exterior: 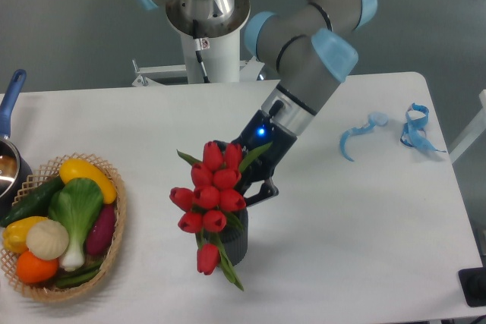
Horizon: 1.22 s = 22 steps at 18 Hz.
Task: Pick up the flowers from the vase
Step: 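Lift the gripped tulips up out of the grey vase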
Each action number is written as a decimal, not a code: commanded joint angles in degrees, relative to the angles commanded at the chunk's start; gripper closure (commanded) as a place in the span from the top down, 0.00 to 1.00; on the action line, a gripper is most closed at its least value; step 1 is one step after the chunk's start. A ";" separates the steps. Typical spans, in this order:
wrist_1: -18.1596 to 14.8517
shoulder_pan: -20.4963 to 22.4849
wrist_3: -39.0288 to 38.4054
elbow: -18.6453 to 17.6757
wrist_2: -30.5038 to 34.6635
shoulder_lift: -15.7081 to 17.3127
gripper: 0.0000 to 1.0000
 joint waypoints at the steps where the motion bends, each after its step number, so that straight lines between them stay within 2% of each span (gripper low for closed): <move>1: 0.00 0.00 -1.67 0.79 -0.17 0.44 0.28; 11: -0.26 1.84 -15.21 10.20 -3.51 1.23 0.28; 18: -0.44 7.90 -16.55 10.82 -3.69 1.94 0.28; 22: -0.09 11.24 -11.91 10.82 -4.13 -0.87 0.28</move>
